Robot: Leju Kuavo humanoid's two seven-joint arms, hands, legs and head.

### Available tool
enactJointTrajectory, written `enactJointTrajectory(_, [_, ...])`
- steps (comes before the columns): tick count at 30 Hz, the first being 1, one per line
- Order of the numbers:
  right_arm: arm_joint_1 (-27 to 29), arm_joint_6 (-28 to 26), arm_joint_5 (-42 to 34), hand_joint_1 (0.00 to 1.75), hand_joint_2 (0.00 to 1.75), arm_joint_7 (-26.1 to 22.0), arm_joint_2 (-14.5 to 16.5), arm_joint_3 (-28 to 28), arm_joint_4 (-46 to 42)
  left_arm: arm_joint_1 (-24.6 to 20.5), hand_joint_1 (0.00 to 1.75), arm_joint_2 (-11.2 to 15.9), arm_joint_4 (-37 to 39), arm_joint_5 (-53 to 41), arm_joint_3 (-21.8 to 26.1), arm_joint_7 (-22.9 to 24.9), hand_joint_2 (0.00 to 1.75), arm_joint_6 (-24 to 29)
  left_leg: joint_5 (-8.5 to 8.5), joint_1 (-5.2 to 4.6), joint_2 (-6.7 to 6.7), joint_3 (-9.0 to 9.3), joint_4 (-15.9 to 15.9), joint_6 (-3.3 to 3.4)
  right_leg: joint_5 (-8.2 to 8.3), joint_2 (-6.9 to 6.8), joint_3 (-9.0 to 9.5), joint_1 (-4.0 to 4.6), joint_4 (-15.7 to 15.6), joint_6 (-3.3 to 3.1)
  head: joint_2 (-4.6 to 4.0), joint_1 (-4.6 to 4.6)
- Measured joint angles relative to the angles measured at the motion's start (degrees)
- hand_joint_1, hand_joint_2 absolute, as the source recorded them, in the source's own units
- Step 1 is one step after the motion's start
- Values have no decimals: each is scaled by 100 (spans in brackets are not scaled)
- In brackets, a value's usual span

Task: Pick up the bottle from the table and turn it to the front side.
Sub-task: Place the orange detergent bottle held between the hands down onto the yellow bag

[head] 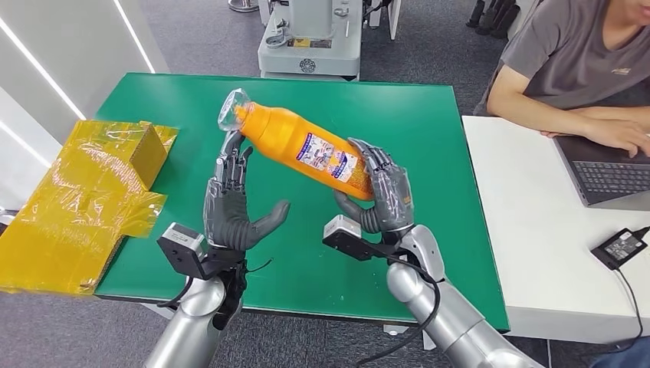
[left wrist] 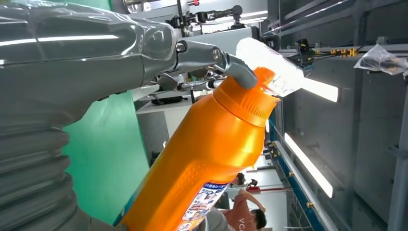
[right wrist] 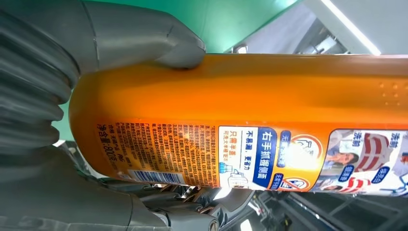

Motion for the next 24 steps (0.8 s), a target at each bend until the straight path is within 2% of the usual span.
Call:
enactJointTrajectory(4, [-33, -282, 71, 175, 175, 44, 14, -25, 61, -13, 0, -4, 28, 18, -1, -8, 175, 49, 0, 0, 0, 1, 0, 0, 0, 0, 0, 0, 0, 0, 0, -1])
enactJointTrajectory(9, [46, -296, 438, 175, 175, 3, 106, -355, 19, -83, 0, -16, 117, 48, -31, -6, 175, 56, 0, 0, -1, 0, 0, 0, 0, -1, -1, 0, 0, 0, 0, -1])
enactJointTrajectory(14, [101, -296, 464, 175, 175, -54, 195, -642, -76, -148, 0, -58, 206, 64, -67, -5, 175, 62, 0, 0, 1, 1, 0, 0, 0, 1, -1, 0, 0, 0, 0, 0])
enactJointTrajectory(24, [137, -296, 353, 175, 175, -73, 284, -700, -95, -235, 0, -94, 335, 66, -95, -5, 175, 54, 0, 0, 1, 1, 0, 0, 0, 1, -1, 0, 0, 0, 0, -1])
